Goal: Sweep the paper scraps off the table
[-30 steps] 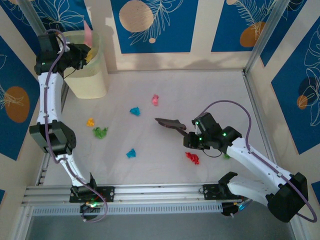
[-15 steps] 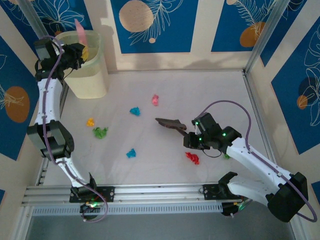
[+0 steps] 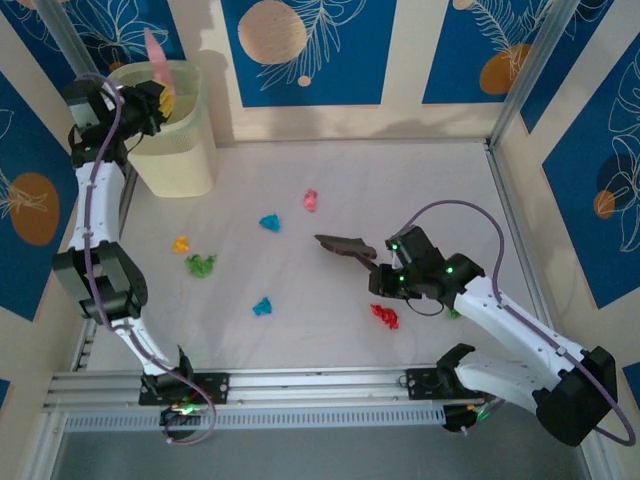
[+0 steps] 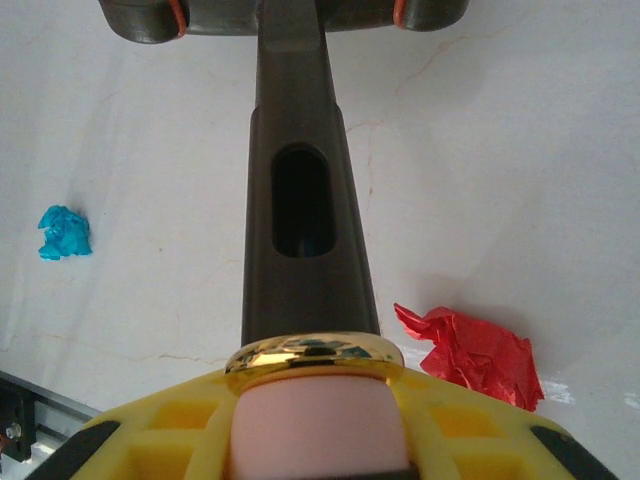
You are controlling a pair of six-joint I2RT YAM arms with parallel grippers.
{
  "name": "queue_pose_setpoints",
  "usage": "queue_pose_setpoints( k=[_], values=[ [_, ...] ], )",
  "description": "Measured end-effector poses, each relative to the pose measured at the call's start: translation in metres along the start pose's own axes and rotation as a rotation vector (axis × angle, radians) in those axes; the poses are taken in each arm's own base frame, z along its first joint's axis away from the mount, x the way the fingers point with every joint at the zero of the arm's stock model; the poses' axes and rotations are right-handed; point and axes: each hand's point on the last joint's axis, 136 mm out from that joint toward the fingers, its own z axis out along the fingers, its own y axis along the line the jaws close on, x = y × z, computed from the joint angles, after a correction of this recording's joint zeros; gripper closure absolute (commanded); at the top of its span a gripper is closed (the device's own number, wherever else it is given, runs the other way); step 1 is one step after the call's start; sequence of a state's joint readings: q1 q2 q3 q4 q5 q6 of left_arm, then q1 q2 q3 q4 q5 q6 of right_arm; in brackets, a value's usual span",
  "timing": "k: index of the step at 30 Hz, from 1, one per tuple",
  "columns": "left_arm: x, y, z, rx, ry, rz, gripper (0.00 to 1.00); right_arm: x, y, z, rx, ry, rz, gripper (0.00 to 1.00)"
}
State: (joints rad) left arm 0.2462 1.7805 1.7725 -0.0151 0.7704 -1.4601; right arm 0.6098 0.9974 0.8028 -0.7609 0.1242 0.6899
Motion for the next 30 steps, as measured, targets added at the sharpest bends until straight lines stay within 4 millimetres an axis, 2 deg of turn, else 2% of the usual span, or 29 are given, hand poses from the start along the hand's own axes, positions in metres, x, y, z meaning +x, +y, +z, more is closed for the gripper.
queue_pose_setpoints(
  k=[10, 14, 19, 20, 23, 27, 30],
  values=[
    [0.017, -0.019, -0.015, 0.055, 0.015, 0.032, 1.00, -0.002, -0.007, -0.007, 0.024, -0.032, 0.022, 1.00],
    [0.041, -0.033, -0.026, 0.055, 0.038, 0.103, 1.00, -0.007, -0.013, -0.014, 0.036, -0.061, 0.051, 1.00],
    [0.093, -0.056, -0.041, 0.050, 0.098, 0.238, 1.00, -0.019, -0.022, -0.025, 0.048, -0.125, 0.097, 1.00],
    [0.116, -0.064, -0.045, 0.057, 0.131, 0.278, 1.00, -0.021, -0.024, -0.027, 0.050, -0.136, 0.107, 1.00],
    [0.167, -0.068, -0.048, 0.045, 0.214, 0.381, 1.00, -0.029, -0.031, -0.033, 0.068, -0.171, 0.144, 1.00],
    [0.228, -0.053, -0.049, -0.013, 0.328, 0.517, 1.00, -0.037, -0.045, -0.042, 0.118, -0.209, 0.212, 1.00],
    [0.272, -0.028, -0.048, -0.079, 0.424, 0.619, 1.00, -0.043, -0.056, -0.055, 0.177, -0.238, 0.276, 1.00]
  ],
)
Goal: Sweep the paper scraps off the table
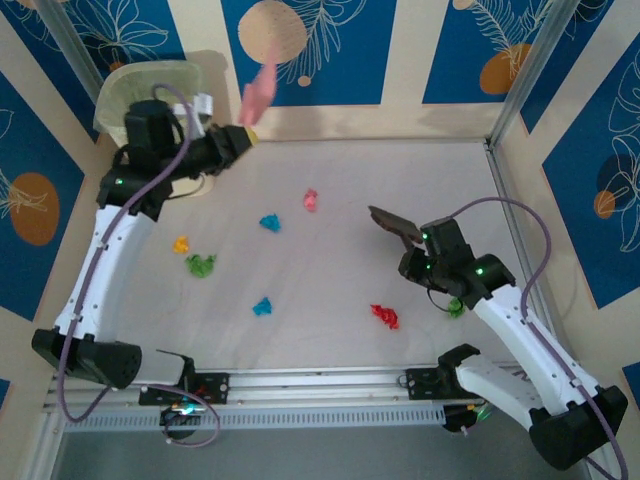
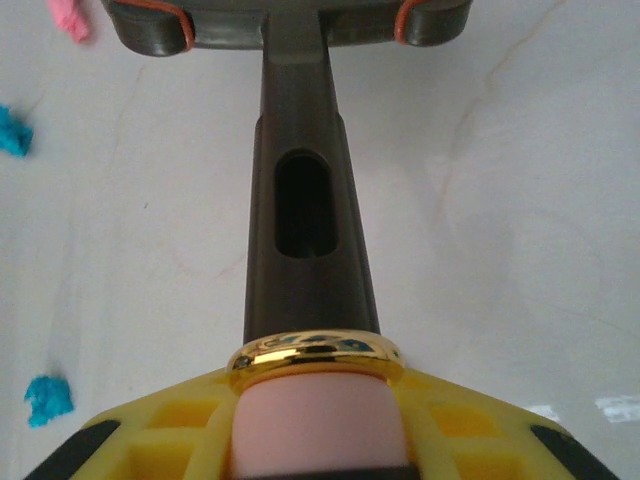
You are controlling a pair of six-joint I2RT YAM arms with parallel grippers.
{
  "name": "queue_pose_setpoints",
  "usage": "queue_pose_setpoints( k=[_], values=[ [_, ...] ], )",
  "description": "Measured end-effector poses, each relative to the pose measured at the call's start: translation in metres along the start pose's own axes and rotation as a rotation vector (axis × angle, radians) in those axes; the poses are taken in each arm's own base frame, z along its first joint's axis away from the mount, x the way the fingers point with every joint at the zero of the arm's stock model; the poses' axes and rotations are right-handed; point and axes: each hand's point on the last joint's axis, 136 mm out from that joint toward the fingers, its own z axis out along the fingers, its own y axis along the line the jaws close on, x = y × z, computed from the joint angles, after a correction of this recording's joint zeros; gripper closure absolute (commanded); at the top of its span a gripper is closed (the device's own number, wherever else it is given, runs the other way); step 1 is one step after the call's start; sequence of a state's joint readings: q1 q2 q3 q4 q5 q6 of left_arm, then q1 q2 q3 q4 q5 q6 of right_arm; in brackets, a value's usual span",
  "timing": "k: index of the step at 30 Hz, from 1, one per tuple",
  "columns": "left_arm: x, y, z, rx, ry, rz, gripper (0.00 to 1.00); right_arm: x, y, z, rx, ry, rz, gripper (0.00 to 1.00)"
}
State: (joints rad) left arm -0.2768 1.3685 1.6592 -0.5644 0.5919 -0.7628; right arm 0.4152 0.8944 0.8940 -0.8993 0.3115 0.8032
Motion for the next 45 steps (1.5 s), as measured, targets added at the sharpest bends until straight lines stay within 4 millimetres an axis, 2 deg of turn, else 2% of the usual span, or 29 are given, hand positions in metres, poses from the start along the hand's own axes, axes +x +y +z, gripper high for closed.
queue_pose_setpoints(
  k=[6, 10, 14, 18, 24, 28, 34, 38, 45],
  values=[
    [0.085, 0.009, 0.031, -0.115, 0.213, 0.168, 1.00, -0.022, -0.014, -0.017, 0.118, -0.065, 0.084, 1.00],
    [0.138, 0.033, 0.041, -0.178, 0.340, 0.245, 1.00, -0.030, -0.027, -0.027, 0.189, -0.091, 0.135, 1.00],
    [0.175, 0.060, 0.041, -0.239, 0.439, 0.288, 1.00, -0.040, -0.040, -0.039, 0.241, -0.130, 0.195, 1.00],
    [0.212, 0.088, 0.036, -0.292, 0.520, 0.324, 1.00, -0.055, -0.055, -0.060, 0.304, -0.187, 0.272, 1.00],
    [0.264, 0.109, 0.032, -0.330, 0.645, 0.401, 1.00, -0.068, -0.082, -0.087, 0.418, -0.249, 0.422, 1.00],
    [0.290, 0.111, 0.027, -0.339, 0.710, 0.482, 1.00, -0.062, -0.099, -0.093, 0.480, -0.239, 0.498, 1.00],
    [0.317, 0.117, 0.011, -0.354, 0.793, 0.568, 1.00, -0.052, -0.122, -0.092, 0.573, -0.179, 0.598, 1.00],
    [0.330, 0.125, 0.003, -0.374, 0.838, 0.599, 1.00, -0.049, -0.128, -0.086, 0.583, -0.145, 0.651, 1.00],
    [0.352, 0.132, -0.015, -0.390, 0.923, 0.647, 1.00, -0.031, -0.132, -0.069, 0.579, -0.047, 0.697, 1.00]
  ],
)
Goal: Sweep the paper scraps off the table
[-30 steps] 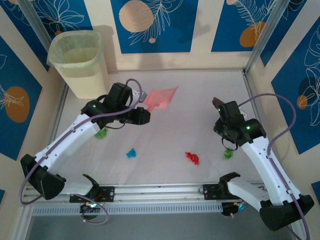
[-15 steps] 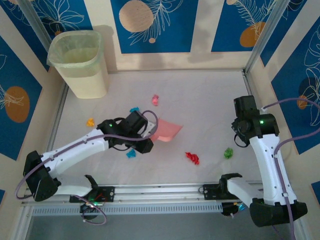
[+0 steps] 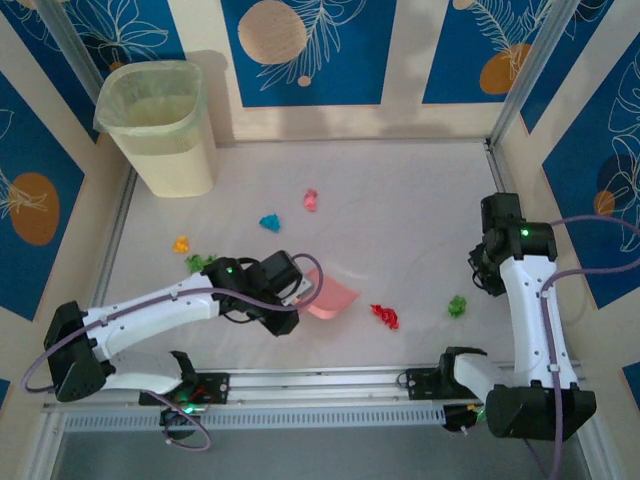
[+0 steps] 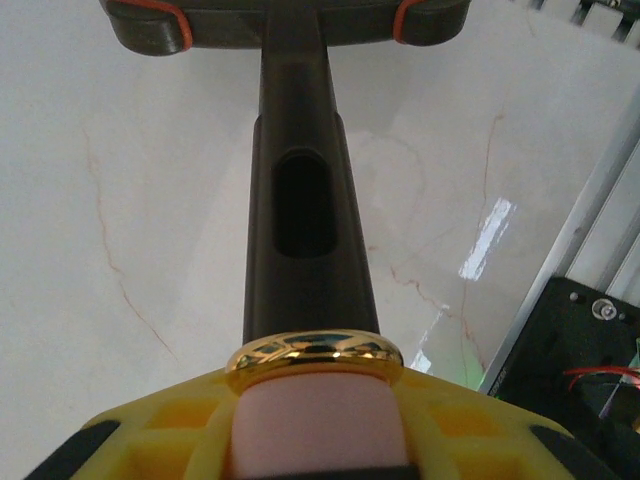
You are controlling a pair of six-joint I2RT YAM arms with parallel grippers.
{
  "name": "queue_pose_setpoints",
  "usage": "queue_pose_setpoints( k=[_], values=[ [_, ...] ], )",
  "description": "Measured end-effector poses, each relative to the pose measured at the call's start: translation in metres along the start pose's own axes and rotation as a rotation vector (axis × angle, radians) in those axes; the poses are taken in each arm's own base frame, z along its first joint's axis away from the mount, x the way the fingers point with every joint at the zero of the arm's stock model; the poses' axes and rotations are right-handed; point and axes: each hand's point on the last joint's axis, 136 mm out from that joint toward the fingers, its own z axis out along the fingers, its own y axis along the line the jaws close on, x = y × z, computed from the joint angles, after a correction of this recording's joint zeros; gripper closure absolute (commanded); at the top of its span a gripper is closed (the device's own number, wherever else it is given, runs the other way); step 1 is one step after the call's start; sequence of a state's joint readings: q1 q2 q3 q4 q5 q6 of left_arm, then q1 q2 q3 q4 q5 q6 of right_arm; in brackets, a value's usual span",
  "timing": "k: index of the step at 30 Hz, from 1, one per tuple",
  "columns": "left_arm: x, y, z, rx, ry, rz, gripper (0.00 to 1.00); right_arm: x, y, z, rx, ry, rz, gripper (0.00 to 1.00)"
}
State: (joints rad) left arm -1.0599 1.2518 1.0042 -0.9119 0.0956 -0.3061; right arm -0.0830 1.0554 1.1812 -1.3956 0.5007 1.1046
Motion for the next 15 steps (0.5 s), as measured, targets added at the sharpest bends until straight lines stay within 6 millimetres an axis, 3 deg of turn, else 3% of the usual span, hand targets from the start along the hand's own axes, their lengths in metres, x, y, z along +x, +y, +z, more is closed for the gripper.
queue_pose_setpoints(
  k=[15],
  values=[
    [0.016, -0.023, 0.004, 0.027, 0.043, 0.110, 1.00, 0.029, 0.014, 0.036, 0.062, 0.164, -0.040, 1.00]
  ],
)
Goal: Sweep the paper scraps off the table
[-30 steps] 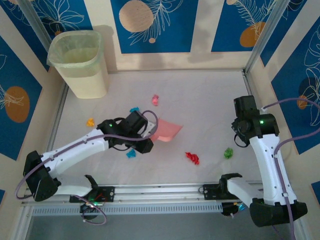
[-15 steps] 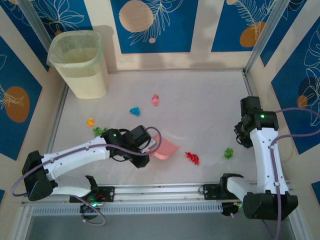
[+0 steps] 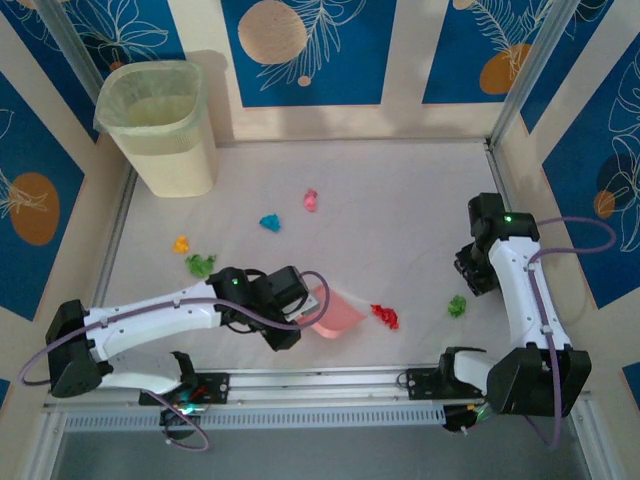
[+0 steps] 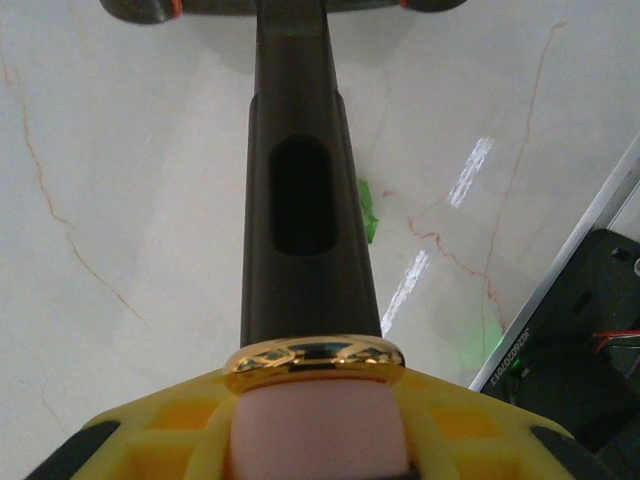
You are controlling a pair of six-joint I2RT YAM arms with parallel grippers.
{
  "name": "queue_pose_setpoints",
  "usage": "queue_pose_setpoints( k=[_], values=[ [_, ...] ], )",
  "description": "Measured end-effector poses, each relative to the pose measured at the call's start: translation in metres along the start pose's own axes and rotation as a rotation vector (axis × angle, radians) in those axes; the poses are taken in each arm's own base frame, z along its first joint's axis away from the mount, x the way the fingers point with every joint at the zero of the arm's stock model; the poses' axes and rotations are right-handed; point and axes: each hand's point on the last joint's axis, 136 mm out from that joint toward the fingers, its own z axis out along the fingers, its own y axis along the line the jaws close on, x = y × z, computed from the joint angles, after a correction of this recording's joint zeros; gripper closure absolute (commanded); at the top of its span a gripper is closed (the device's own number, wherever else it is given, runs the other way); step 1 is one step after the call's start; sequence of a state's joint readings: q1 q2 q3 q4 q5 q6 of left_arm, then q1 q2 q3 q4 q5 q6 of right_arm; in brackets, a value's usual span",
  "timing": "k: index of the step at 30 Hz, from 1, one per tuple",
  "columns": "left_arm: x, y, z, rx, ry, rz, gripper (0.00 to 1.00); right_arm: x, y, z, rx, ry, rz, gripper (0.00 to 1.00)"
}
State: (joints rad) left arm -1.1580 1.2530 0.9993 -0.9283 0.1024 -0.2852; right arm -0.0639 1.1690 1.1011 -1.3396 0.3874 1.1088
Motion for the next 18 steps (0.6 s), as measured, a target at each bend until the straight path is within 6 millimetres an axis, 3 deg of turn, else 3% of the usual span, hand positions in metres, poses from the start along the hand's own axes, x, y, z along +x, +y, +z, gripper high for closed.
queue_pose_setpoints(
  k=[5, 18],
  values=[
    [0.003, -0.003, 0.005, 0.000, 0.024, 0.018, 1.00, 0.021, 0.006, 0.009, -0.008, 0.052, -0.038, 1.00],
    [0.009, -0.012, 0.017, 0.007, 0.076, 0.046, 1.00, 0.115, 0.041, 0.013, -0.077, 0.233, -0.207, 1.00]
  ],
)
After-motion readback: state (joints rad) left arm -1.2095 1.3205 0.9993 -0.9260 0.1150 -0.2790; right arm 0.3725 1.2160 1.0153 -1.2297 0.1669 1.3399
